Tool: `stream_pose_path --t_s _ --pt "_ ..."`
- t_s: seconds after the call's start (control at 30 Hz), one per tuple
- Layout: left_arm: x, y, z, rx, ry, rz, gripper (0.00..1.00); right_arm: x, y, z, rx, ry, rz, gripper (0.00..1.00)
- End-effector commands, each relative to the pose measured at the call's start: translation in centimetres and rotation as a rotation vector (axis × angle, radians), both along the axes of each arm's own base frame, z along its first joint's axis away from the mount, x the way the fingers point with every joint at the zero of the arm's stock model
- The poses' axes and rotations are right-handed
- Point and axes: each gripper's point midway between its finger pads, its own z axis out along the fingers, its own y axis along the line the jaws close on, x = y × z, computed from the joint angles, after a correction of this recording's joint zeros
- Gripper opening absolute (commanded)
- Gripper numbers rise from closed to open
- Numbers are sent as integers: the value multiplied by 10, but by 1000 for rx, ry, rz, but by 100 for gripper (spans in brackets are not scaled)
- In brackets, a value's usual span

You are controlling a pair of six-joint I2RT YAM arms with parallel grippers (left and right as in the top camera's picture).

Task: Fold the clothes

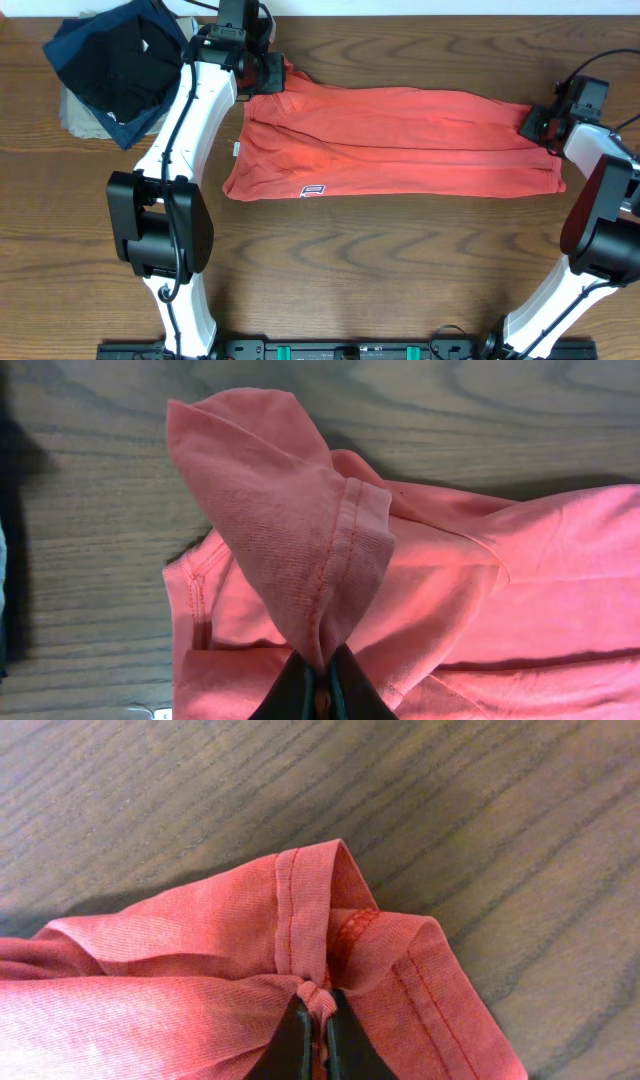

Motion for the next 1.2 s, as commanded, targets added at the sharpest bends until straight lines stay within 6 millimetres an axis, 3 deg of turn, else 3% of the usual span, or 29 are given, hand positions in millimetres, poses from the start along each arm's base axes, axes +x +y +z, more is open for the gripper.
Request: stream_pose_path --t_s 0.0,0.3,0.47,0.87,1.17 --pt "1 2 0 19 -6 -8 6 8 -7 9 0 -14 -24 1" --pt "-3 3 30 9 -58 -7 6 2 -20 45 49 27 -122 1" --pt "-26 8 40 18 -8 -7 6 -7 -20 66 69 45 -154 1" --pt "-77 17 31 54 182 -9 6 -33 -17 101 82 73 -183 1" --pt "-111 23 -2 84 349 -11 6 -71 -5 91 143 223 -220 1"
